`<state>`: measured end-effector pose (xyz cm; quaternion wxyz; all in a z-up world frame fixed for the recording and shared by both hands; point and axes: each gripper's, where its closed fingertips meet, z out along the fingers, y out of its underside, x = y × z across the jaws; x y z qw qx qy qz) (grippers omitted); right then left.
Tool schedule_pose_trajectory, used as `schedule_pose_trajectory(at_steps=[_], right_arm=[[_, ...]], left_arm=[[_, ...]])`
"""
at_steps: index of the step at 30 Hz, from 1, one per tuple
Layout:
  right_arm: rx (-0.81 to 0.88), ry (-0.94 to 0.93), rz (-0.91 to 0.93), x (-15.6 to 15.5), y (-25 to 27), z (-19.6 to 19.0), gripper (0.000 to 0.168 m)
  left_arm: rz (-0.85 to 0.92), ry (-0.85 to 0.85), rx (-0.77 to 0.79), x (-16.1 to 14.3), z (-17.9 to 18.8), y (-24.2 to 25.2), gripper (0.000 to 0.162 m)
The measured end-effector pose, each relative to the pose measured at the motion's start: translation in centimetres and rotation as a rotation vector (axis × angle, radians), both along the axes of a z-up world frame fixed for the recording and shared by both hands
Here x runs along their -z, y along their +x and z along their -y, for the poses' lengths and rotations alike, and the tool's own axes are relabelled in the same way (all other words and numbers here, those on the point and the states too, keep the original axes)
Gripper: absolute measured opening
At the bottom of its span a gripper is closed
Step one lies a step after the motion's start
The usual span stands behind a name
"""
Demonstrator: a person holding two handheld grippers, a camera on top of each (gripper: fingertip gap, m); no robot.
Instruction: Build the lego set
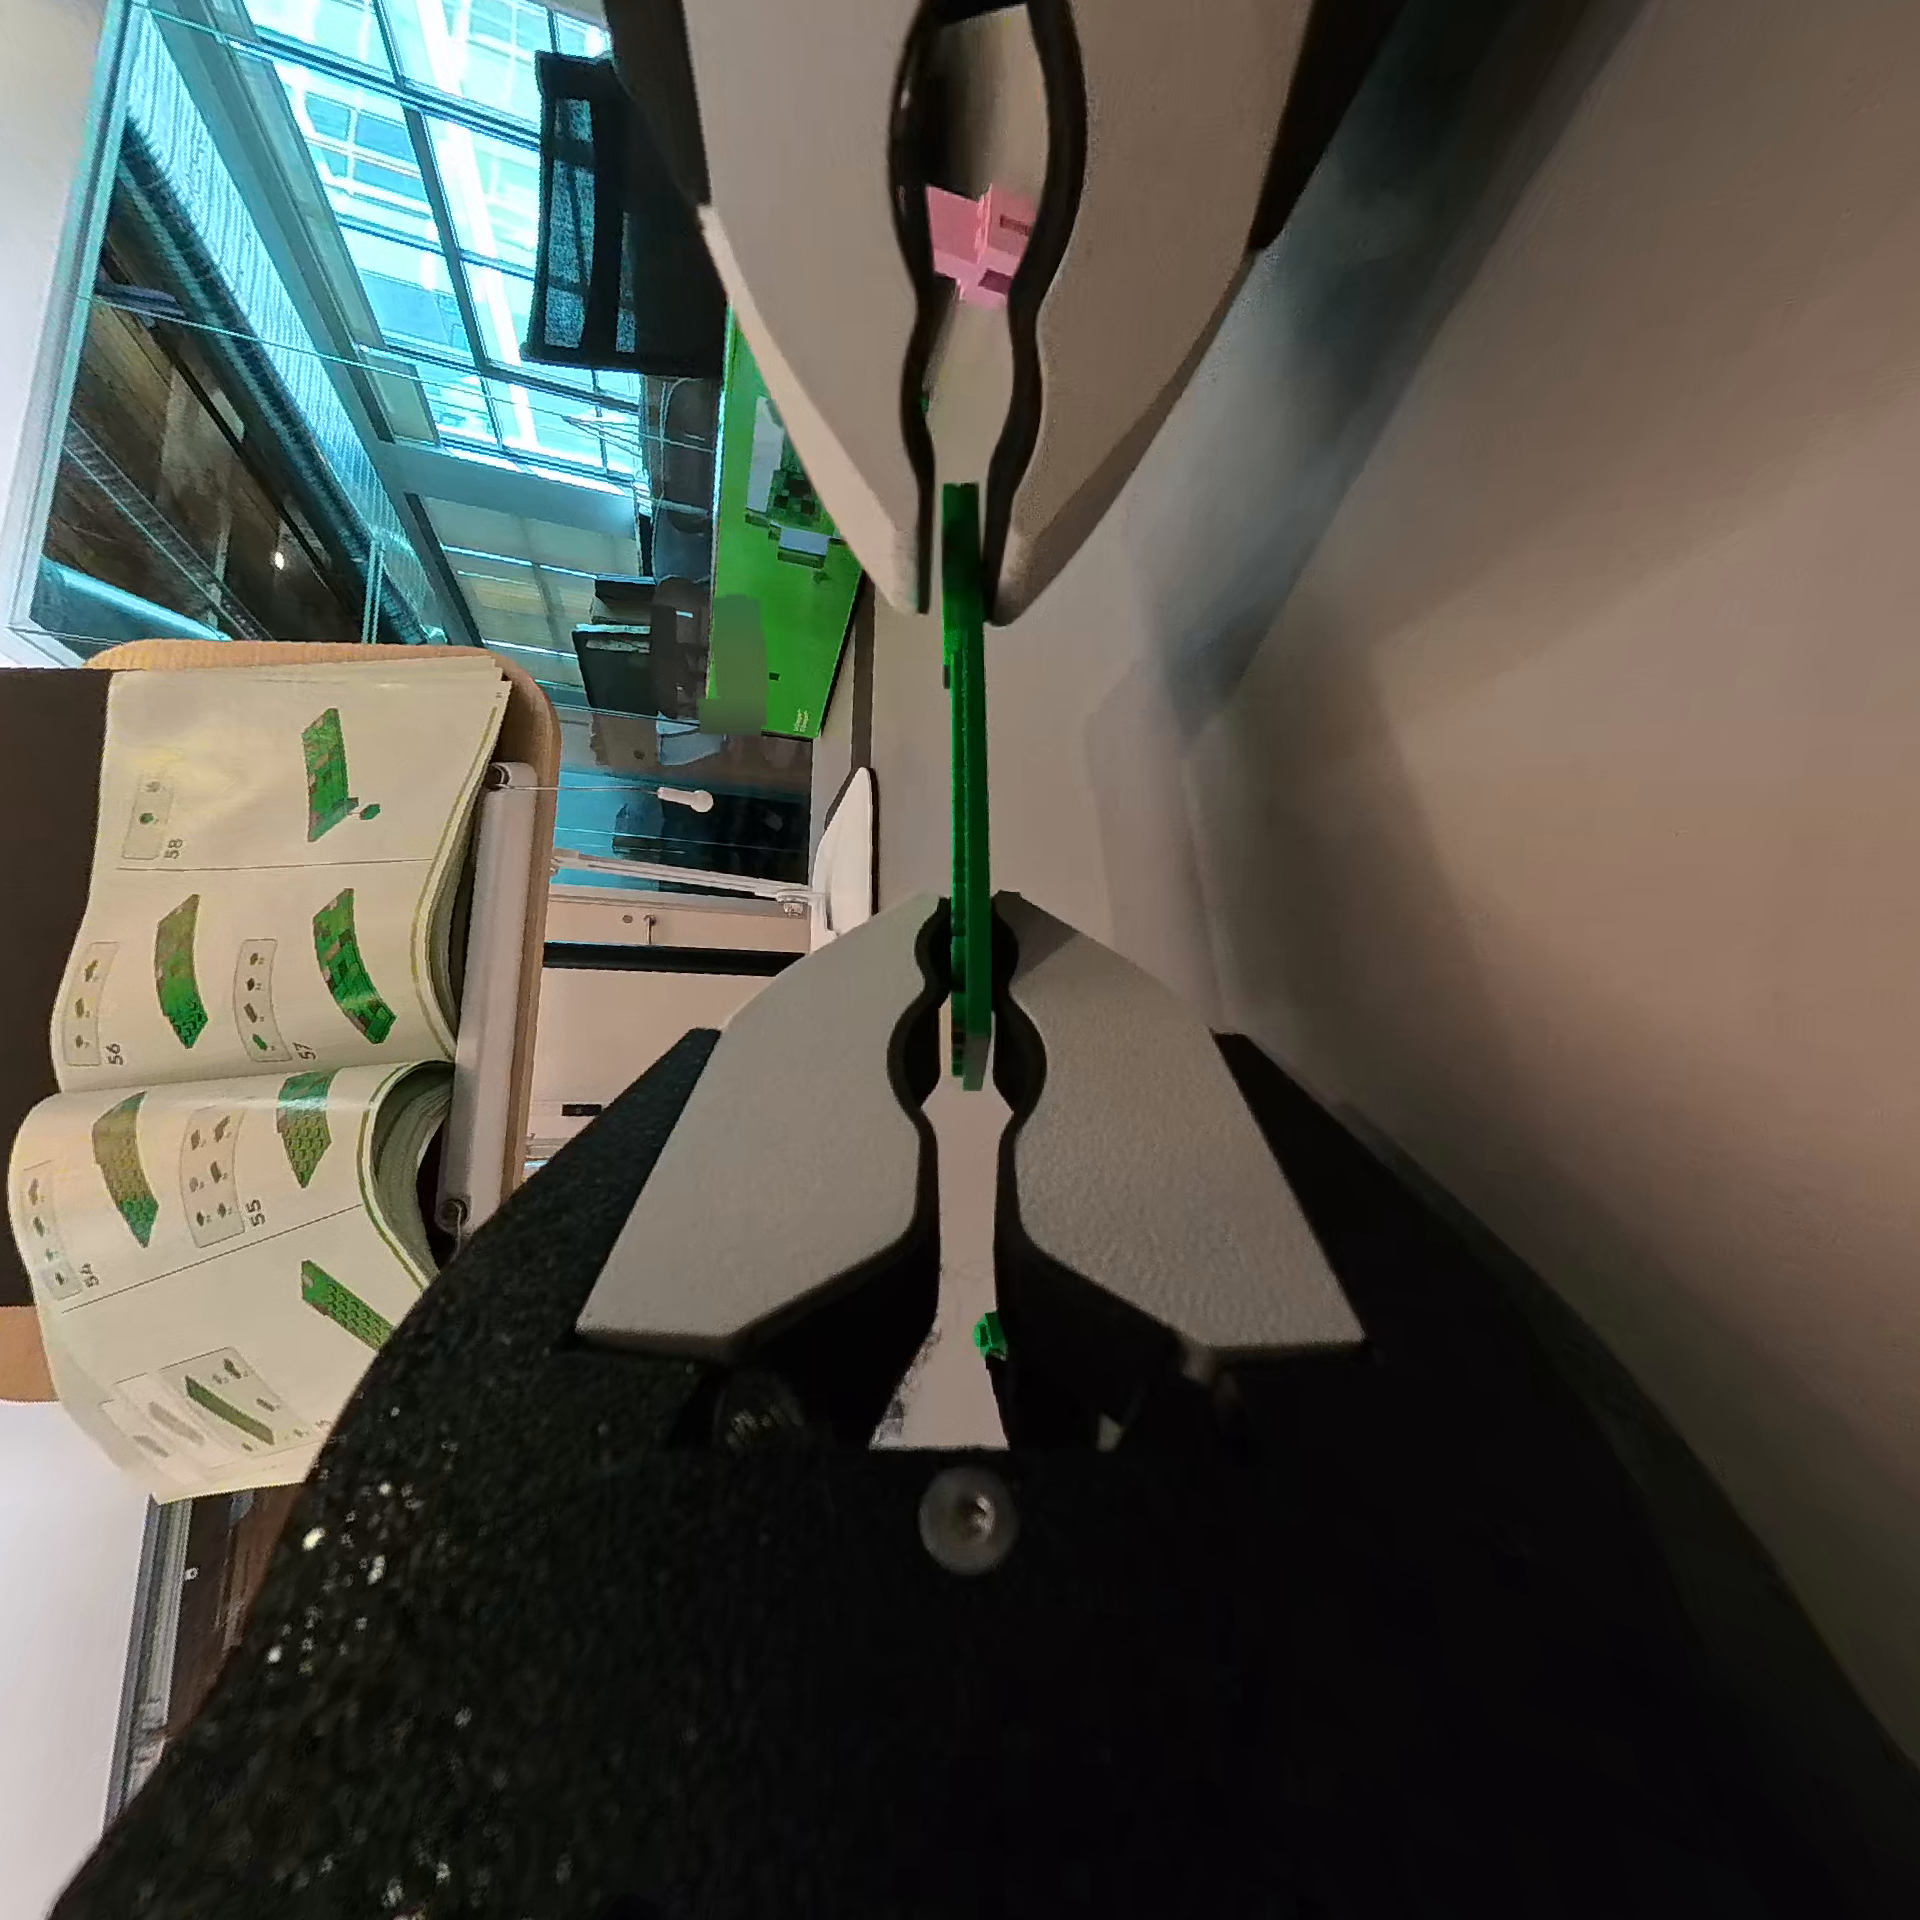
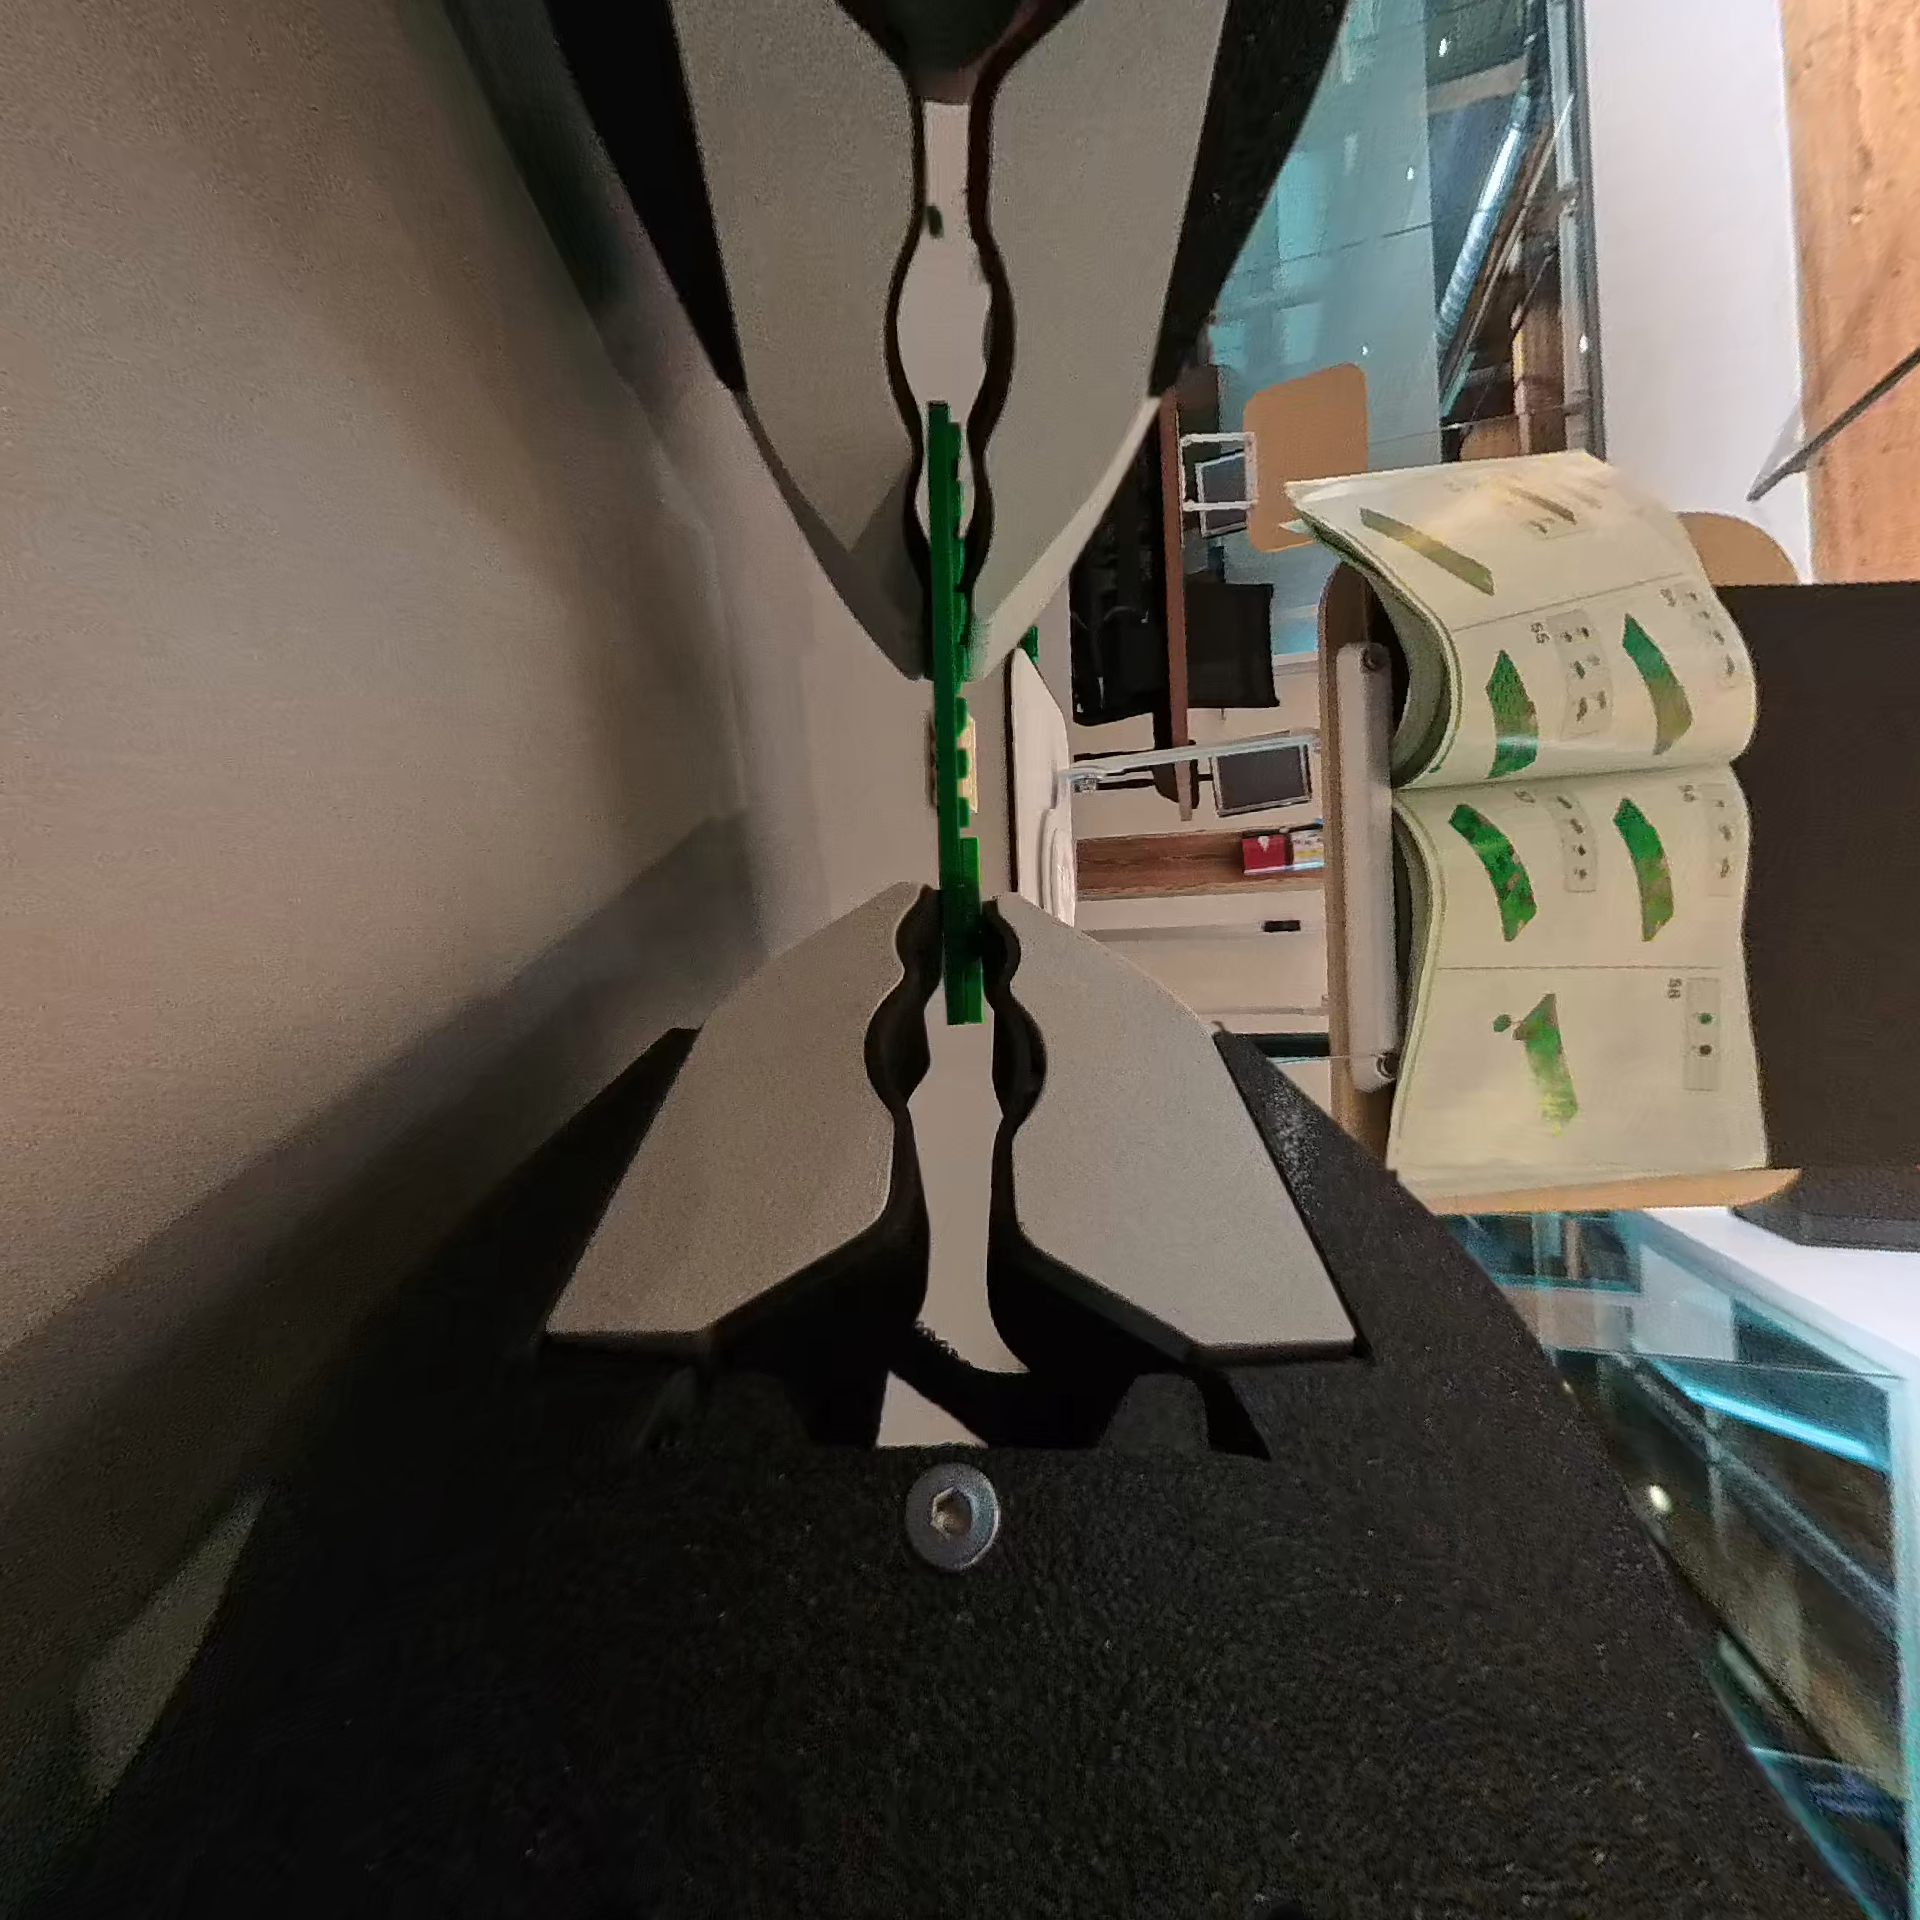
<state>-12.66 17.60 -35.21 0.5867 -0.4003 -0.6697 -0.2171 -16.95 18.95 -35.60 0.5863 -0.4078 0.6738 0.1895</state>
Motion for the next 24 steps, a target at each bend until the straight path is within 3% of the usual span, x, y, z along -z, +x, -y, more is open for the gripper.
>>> schedule_pose_trajectory(at_steps=[6,10,14,18,24], right_arm=[[-0.012,-0.011,0.068,0.5,0.1,0.1,0.006],[-0.003,-0.04,-0.042,-0.3,-0.1,0.0,0.008],[-0.022,-0.003,-0.029,-0.4,-0.3,0.3,0.021],[-0.037,0.051,0.02,-0.2,-0.6,0.5,0.007],[-0.055,0.031,0.02,-0.1,-0.6,0.7,0.006]], left_arm=[[-0.018,-0.007,0.006,0.3,0.1,0.0,0.005],[0.004,0.0,-0.002,-0.1,0.0,0.0,0.004],[-0.019,-0.001,0.0,0.3,0.0,-0.1,0.004],[-0.01,0.003,0.007,0.1,0.1,0.1,0.004],[-0.022,0.034,0.011,-0.1,0.1,0.0,0.005]])
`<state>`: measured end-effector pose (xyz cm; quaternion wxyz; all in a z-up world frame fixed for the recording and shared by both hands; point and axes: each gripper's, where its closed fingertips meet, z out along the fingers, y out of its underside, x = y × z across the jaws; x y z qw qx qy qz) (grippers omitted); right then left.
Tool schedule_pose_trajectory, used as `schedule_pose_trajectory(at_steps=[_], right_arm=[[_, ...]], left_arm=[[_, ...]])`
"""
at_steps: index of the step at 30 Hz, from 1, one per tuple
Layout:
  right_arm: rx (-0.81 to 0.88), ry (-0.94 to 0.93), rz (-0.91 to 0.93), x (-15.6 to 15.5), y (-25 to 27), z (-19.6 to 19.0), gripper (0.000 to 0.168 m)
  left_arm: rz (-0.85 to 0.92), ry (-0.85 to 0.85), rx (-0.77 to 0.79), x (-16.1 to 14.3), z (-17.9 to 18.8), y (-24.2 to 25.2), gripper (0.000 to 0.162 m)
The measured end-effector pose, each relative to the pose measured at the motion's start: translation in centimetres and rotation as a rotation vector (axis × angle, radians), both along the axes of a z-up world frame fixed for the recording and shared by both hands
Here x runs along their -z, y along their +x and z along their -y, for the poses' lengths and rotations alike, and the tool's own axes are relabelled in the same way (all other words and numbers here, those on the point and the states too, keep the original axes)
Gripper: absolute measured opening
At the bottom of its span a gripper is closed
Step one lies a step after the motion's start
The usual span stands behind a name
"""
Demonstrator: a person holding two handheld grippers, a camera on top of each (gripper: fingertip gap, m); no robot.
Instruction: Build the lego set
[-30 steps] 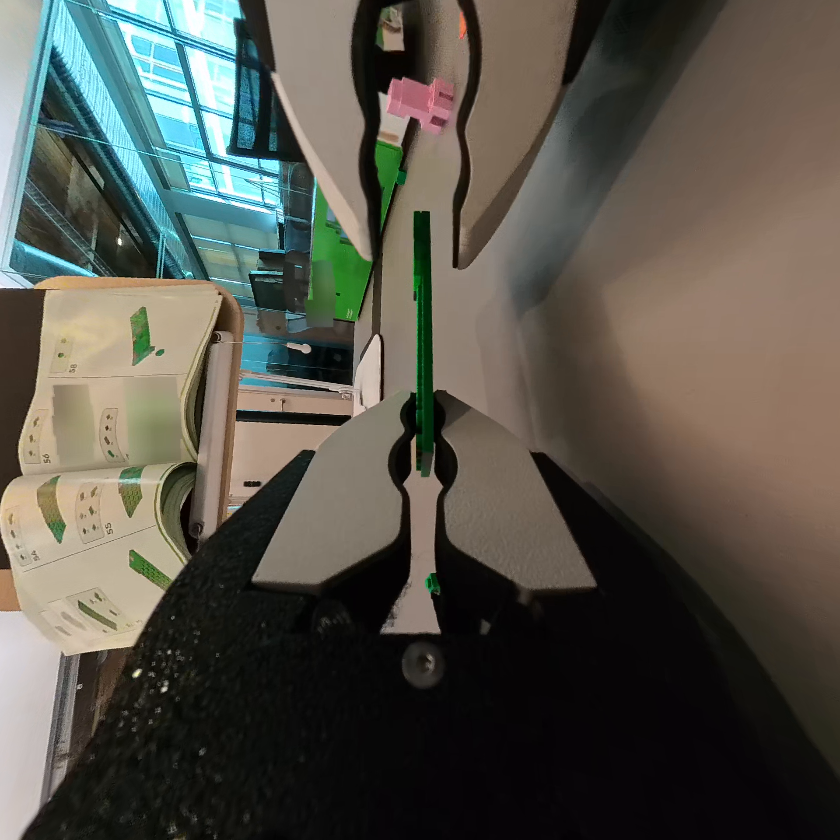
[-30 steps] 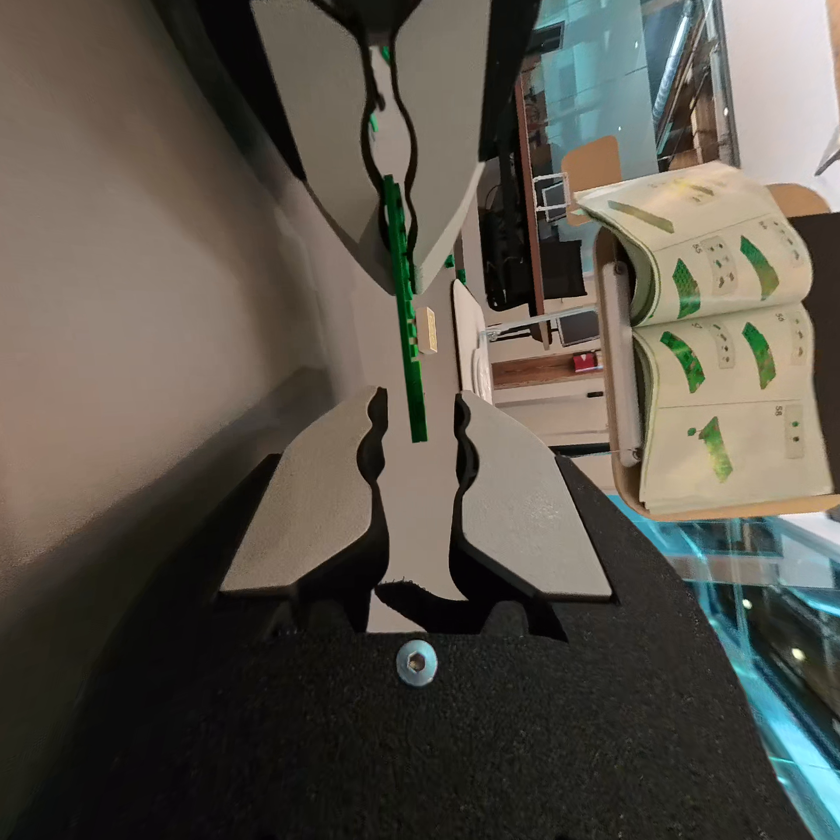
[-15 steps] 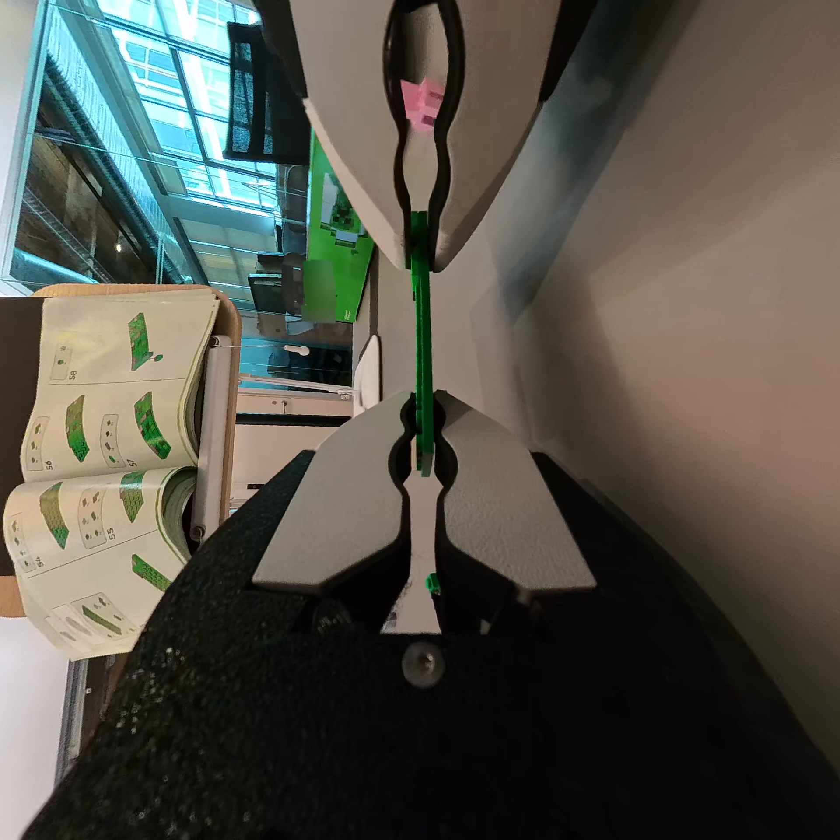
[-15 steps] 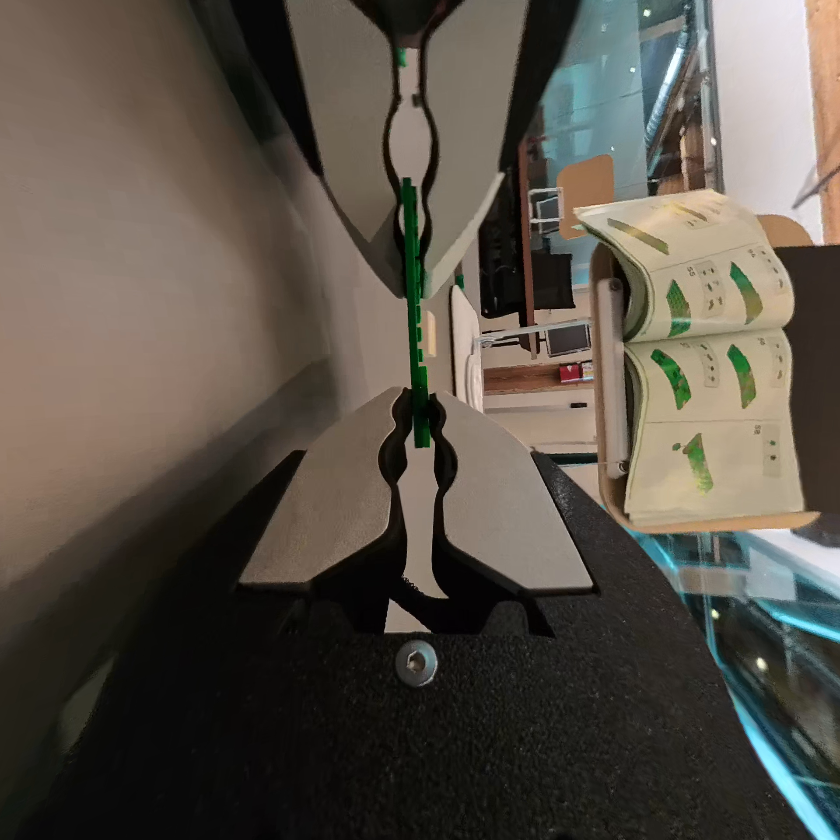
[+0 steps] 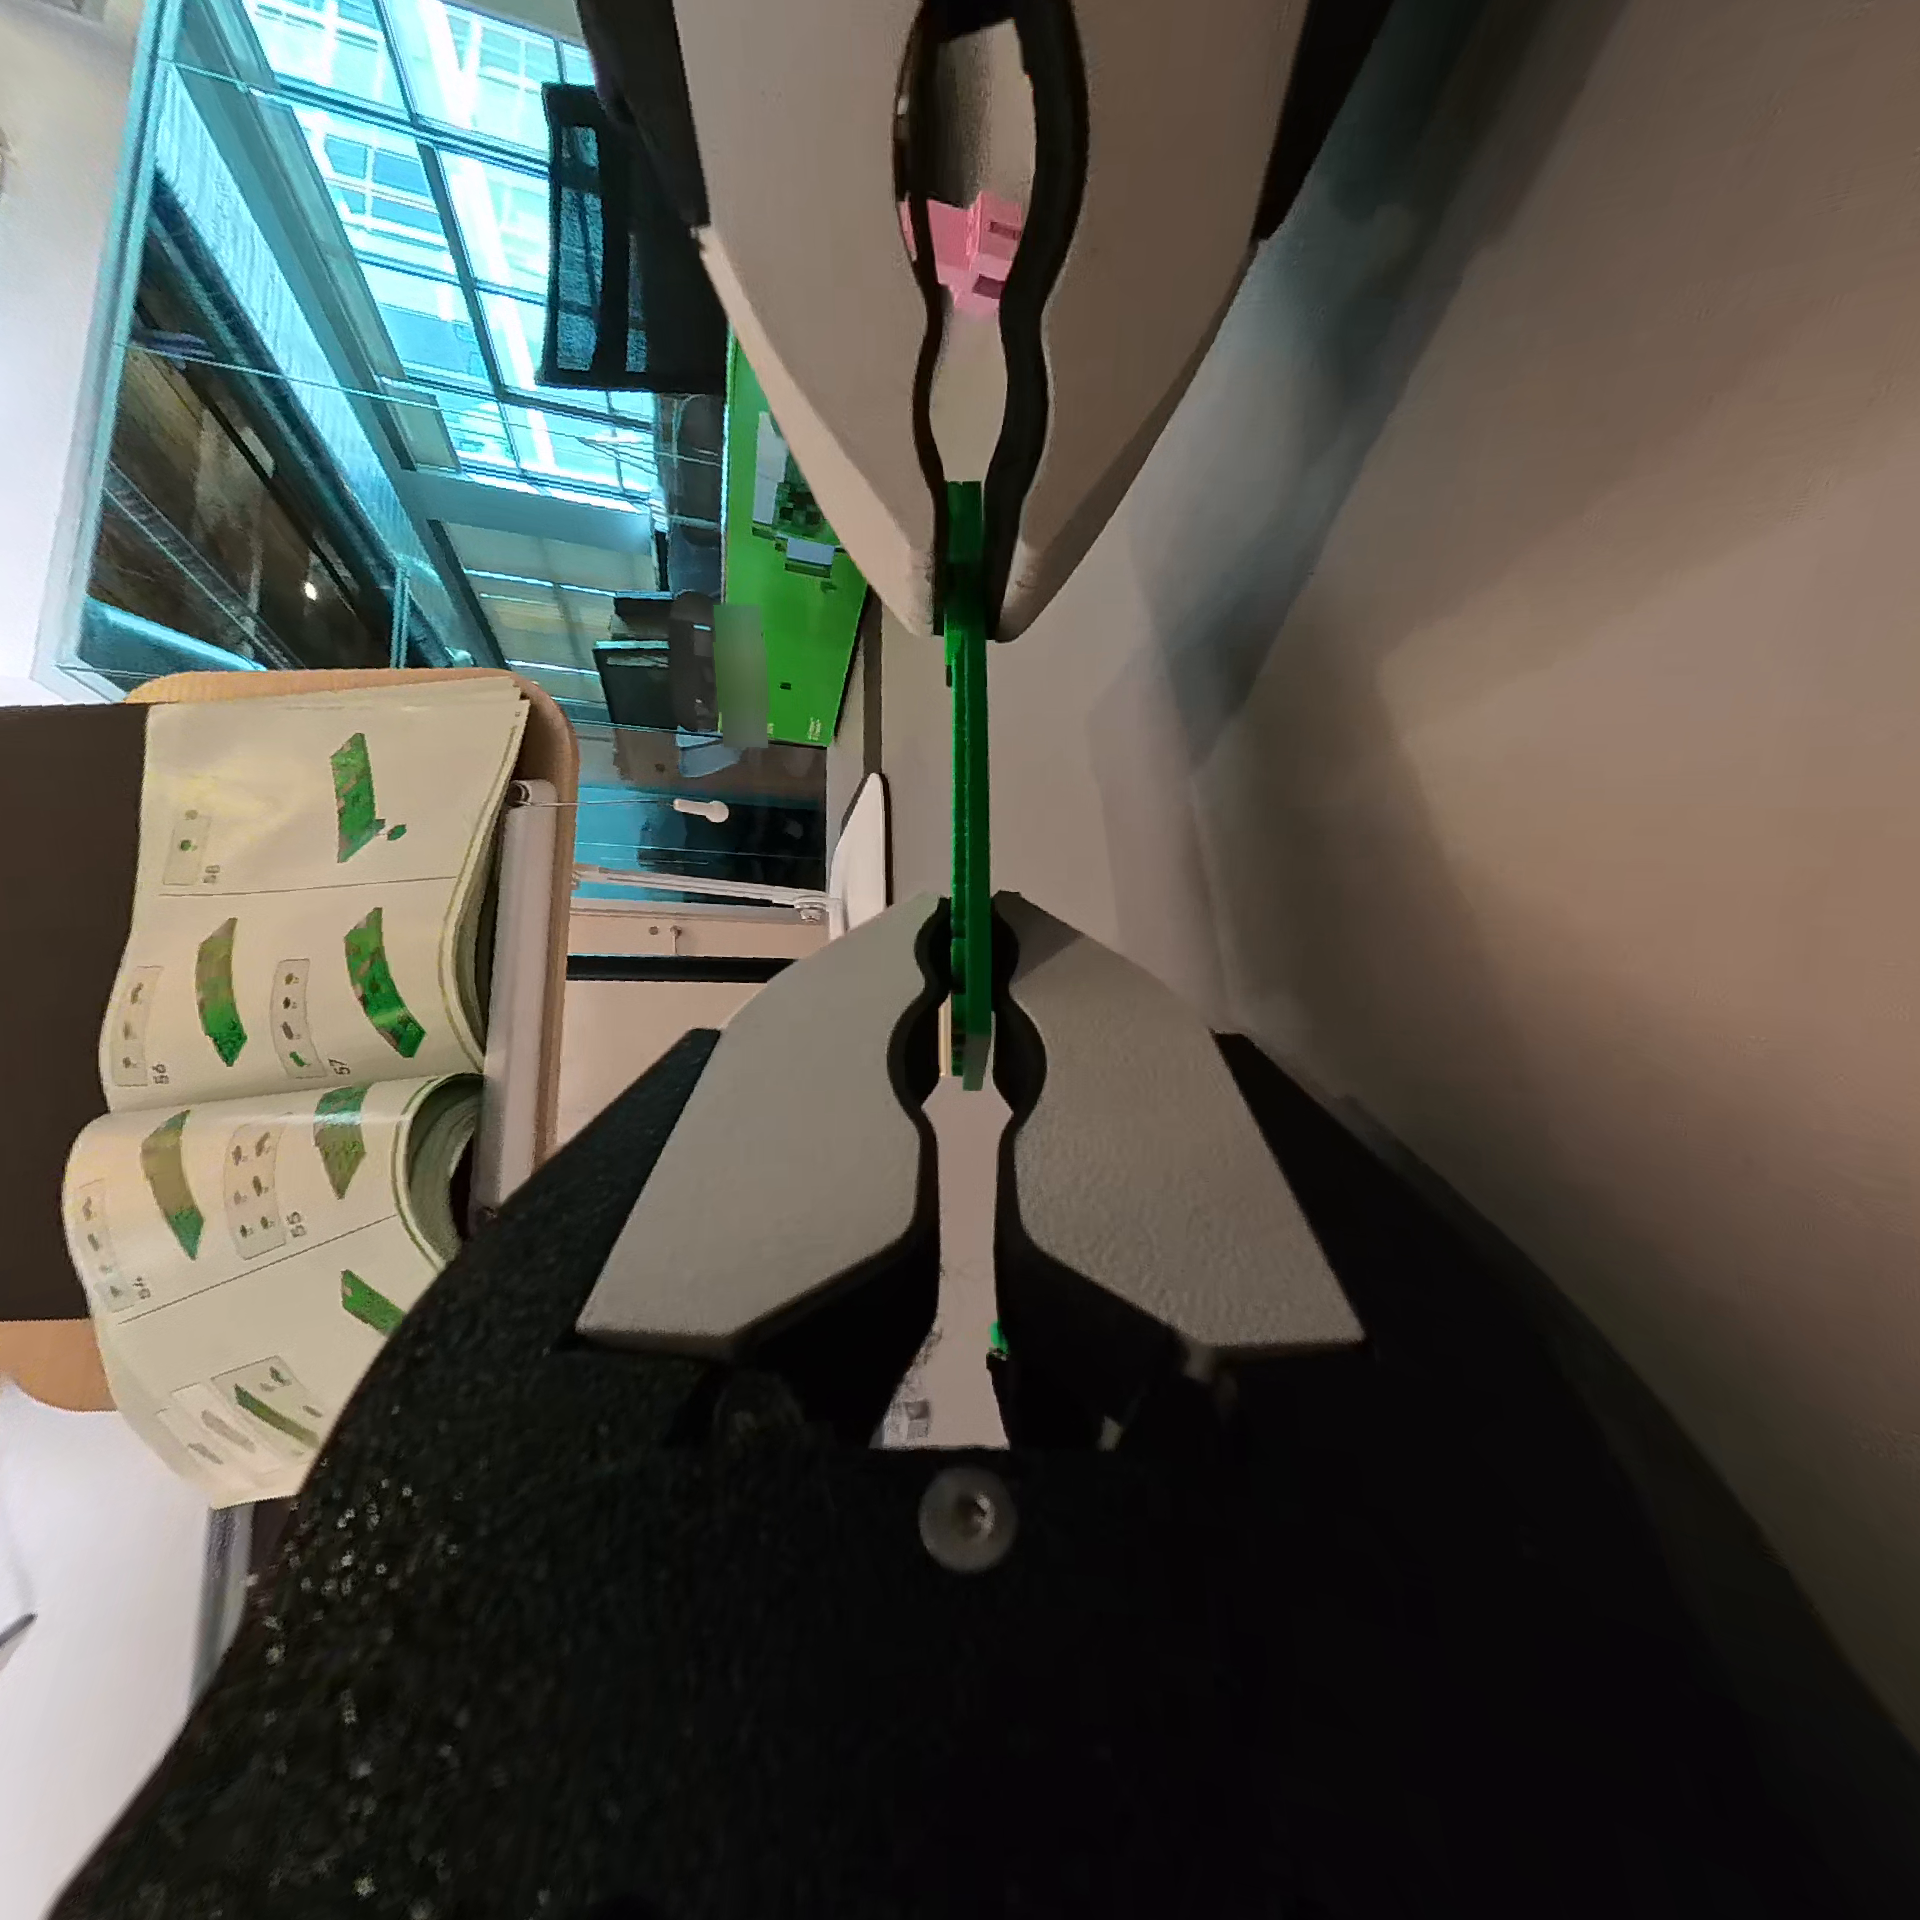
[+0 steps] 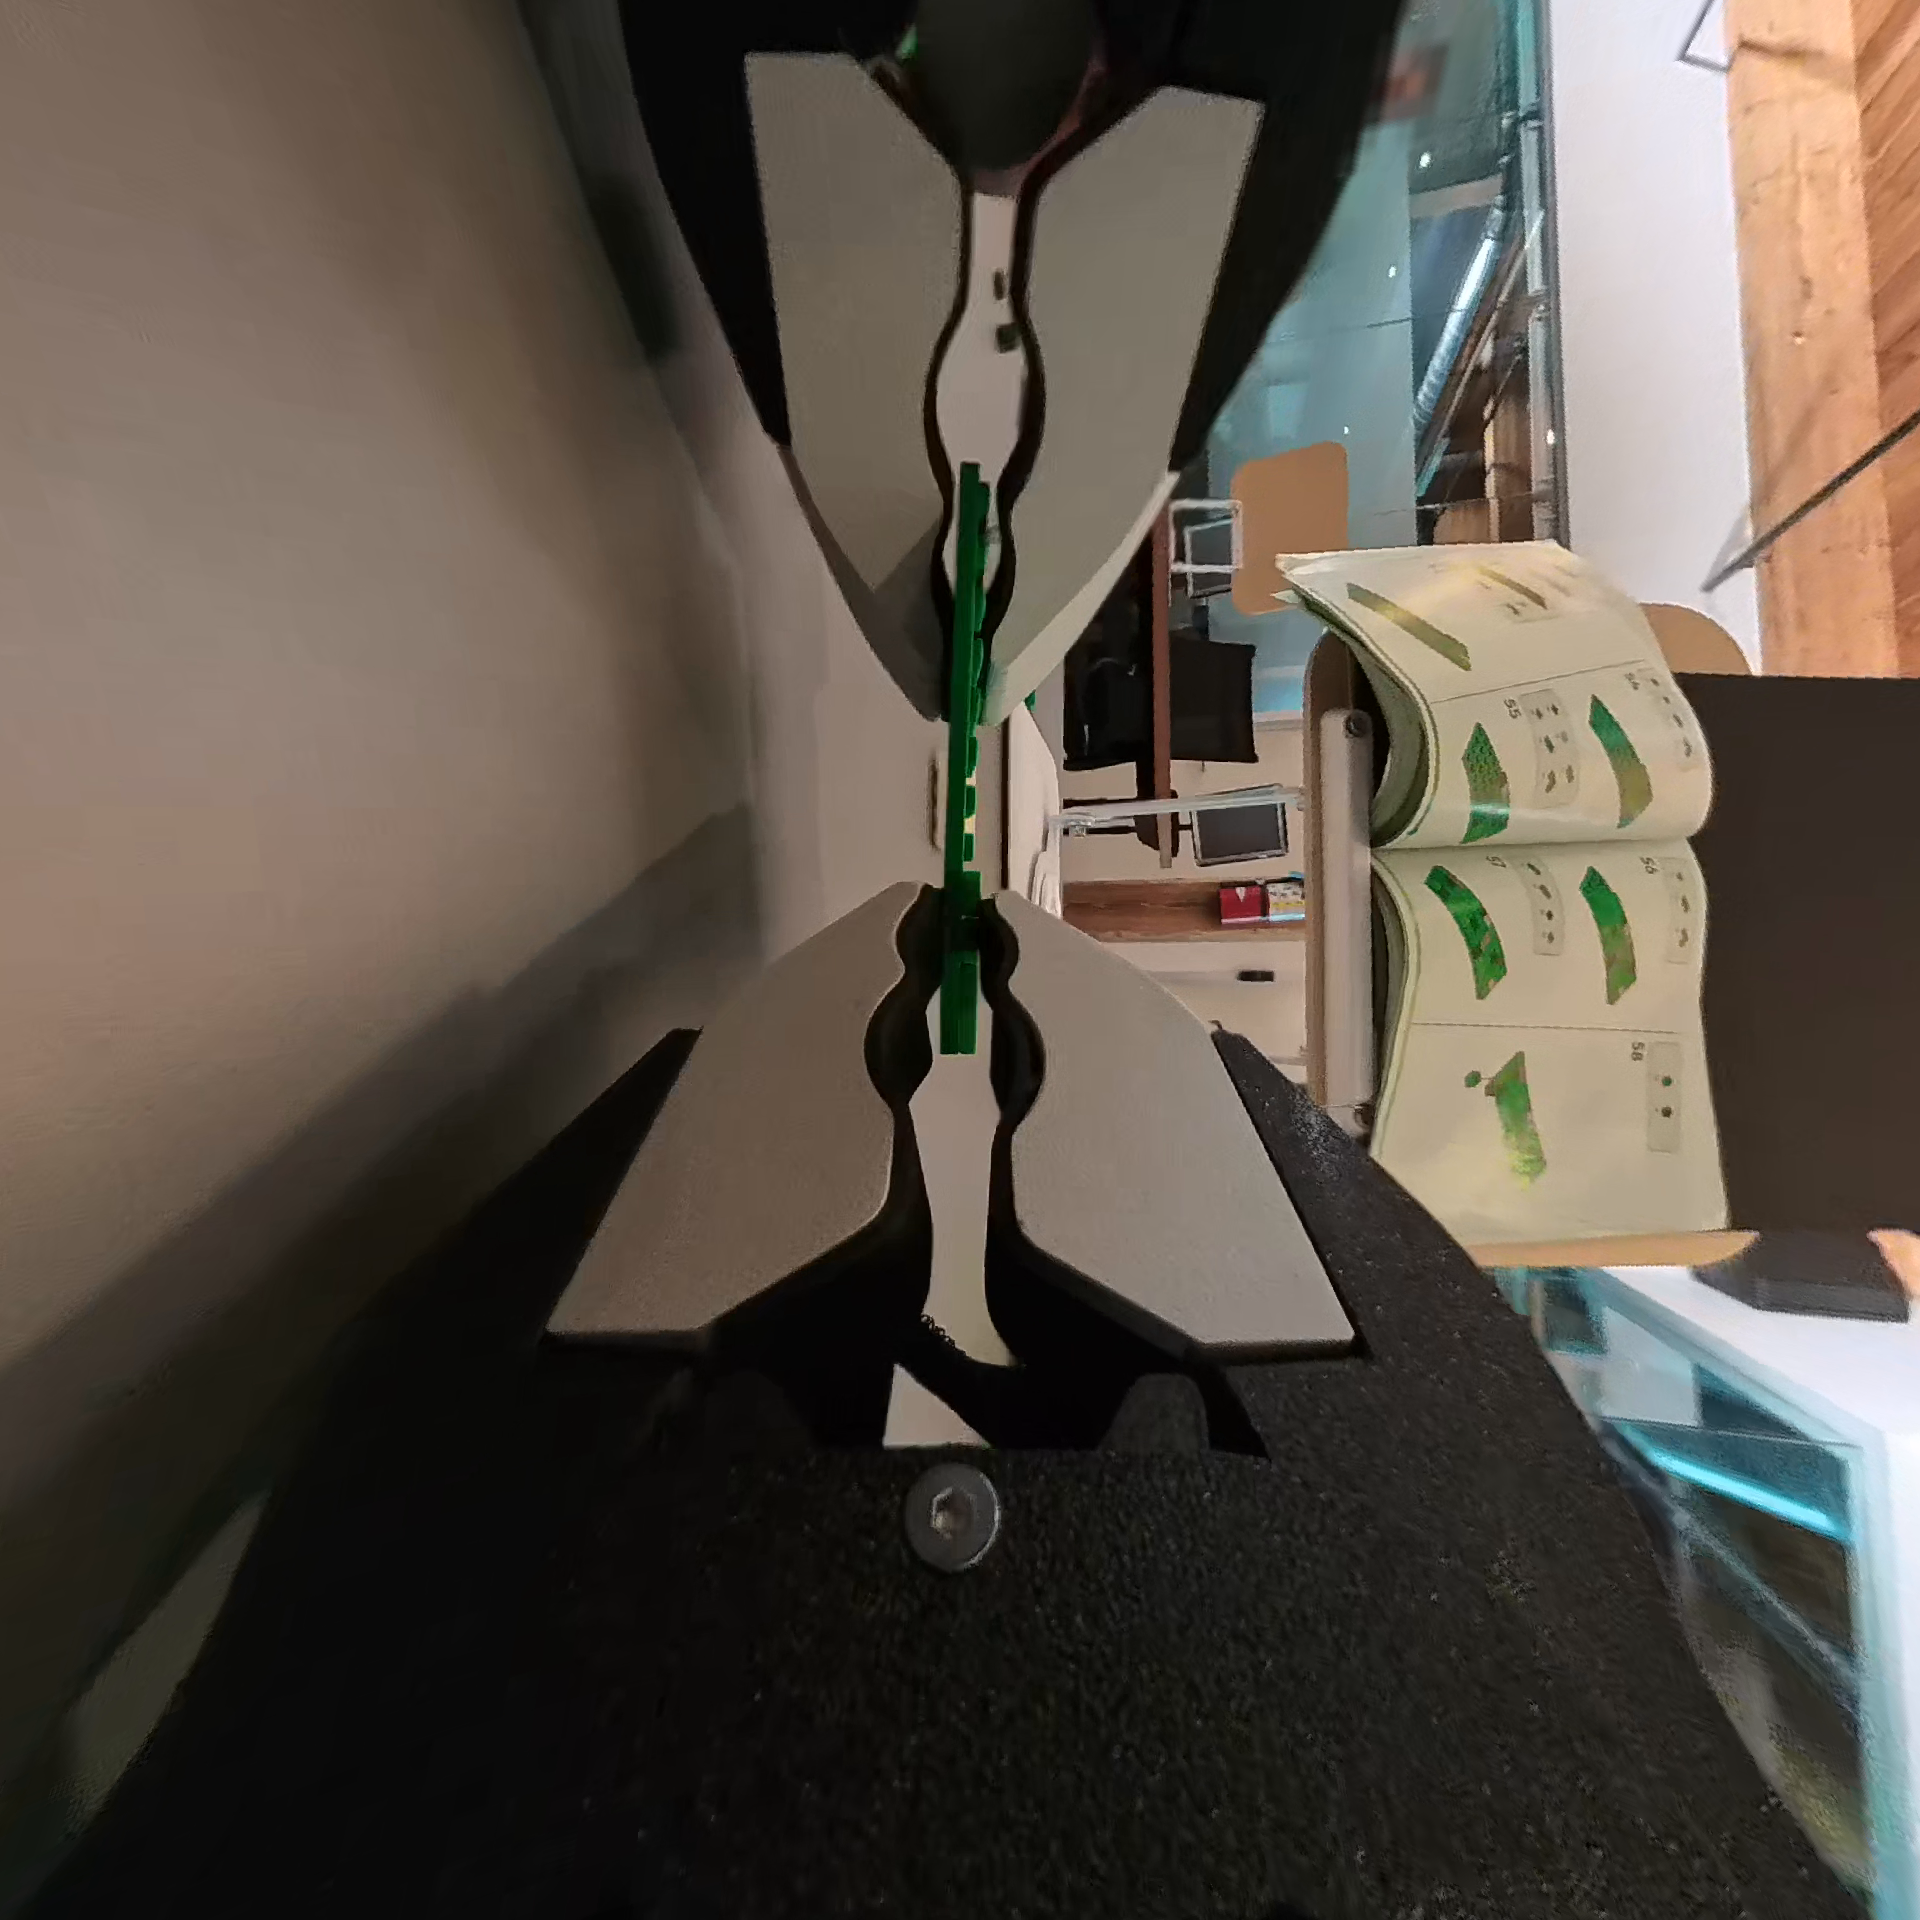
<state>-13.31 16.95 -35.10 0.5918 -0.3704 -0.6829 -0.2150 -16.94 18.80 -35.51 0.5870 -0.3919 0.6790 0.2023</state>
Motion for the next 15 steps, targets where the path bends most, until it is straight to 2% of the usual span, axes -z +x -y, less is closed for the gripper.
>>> schedule_pose_trajectory(at_steps=[2,5,6,8,10,15], right_arm=[[-0.029,-0.047,-0.128,-1.1,0.0,0.4,0.008],[-0.107,-0.312,-0.297,-1.8,0.0,1.4,0.053],[-0.137,-0.419,-0.342,-1.8,0.0,1.7,0.063],[-0.178,-0.575,-0.398,-1.8,0.3,1.9,0.073],[-0.171,-0.631,-0.428,-1.7,0.9,1.5,0.075],[-0.251,-0.789,-0.473,-1.9,0.9,2.5,0.067]], left_arm=[[0.018,0.059,0.015,-0.8,0.2,0.1,0.004],[0.012,0.163,0.028,-1.7,0.5,0.1,0.004],[0.002,0.21,0.043,-1.9,0.7,0.1,0.004],[0.01,0.242,0.061,-2.3,1.1,0.4,0.004],[0.017,0.262,0.069,-2.6,1.3,0.4,0.004],[0.021,0.3,0.094,-2.9,1.7,0.7,0.004]])
